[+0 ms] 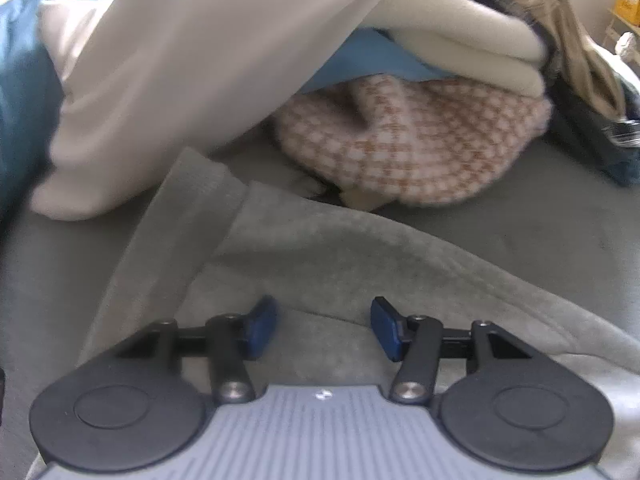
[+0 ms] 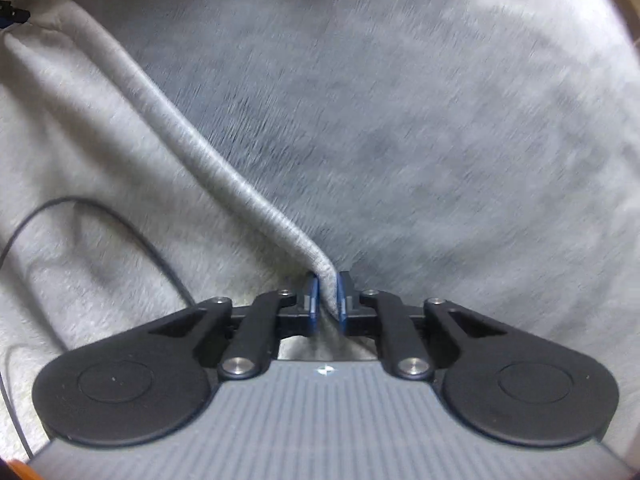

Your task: Fold clothes

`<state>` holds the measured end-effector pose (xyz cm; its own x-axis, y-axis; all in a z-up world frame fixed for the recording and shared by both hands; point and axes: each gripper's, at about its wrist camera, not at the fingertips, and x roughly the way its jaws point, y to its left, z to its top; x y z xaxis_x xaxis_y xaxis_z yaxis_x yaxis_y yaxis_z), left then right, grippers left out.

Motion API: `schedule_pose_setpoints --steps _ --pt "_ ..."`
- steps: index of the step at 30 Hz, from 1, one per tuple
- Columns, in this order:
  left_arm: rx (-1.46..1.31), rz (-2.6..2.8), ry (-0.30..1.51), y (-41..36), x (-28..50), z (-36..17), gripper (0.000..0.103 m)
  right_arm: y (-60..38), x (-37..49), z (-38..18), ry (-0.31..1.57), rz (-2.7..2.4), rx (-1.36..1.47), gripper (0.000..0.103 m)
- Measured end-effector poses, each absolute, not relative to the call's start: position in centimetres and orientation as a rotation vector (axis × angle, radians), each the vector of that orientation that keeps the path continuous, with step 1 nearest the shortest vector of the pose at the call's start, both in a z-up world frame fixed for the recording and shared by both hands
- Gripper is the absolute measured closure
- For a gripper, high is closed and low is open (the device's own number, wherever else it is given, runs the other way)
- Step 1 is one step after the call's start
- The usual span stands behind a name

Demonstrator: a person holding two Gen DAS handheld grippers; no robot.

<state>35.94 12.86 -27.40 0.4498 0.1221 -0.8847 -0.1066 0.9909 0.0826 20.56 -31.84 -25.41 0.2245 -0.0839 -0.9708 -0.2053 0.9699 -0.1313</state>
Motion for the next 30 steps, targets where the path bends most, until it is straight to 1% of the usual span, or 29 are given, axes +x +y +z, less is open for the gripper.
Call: schedule_pose_setpoints --steps 6,10,13,14,15,17,18,20,22,23,24,30 --pt "0.0 0.216 1.068 13.5 37.0 -28.1 0.05 -30.3 23.5 -21.2 1.166 0.026 -0.522 0.098" --pt "-0.02 0.252 1.055 14.4 37.9 -28.0 0.052 -30.4 28.0 -18.2 1.067 -0.011 -0.567 0.098" --pt "-0.034 0.268 1.051 15.2 38.4 -28.4 0.052 -30.9 31.1 -18.4 1.069 -0.02 -0.541 0.097" --pt "-0.034 0.262 1.049 15.3 38.4 -28.5 0.052 -30.9 31.8 -19.5 1.116 -0.023 -0.541 0.096" --pt "-0.03 0.253 1.046 15.4 38.2 -28.6 0.052 -30.8 32.3 -21.1 1.184 -0.033 -0.559 0.087" --pt "-0.029 0.231 1.042 15.7 37.9 -28.6 0.053 -30.7 33.0 -24.3 1.307 -0.062 -0.613 0.077" --pt "-0.039 0.217 1.043 16.0 37.6 -28.4 0.051 -30.8 32.7 -25.5 1.325 -0.091 -0.655 0.076" --pt "-0.069 0.187 1.038 16.8 36.8 -27.9 0.048 -31.0 31.8 -26.0 1.303 -0.136 -0.651 0.074" --pt "-0.101 0.166 1.038 17.9 35.7 -27.3 0.047 -31.7 31.2 -23.7 1.242 -0.171 -0.519 0.065" --pt "-0.121 0.158 1.038 18.5 35.1 -26.9 0.045 -32.0 30.8 -22.3 1.204 -0.187 -0.45 0.056" --pt "-0.14 0.157 1.037 19.2 34.4 -26.6 0.044 -32.0 30.0 -20.9 1.157 -0.198 -0.381 0.051" --pt "-0.193 0.198 1.012 22.6 31.0 -23.6 0.044 -31.2 26.8 -15.1 0.953 -0.077 -0.005 0.049"
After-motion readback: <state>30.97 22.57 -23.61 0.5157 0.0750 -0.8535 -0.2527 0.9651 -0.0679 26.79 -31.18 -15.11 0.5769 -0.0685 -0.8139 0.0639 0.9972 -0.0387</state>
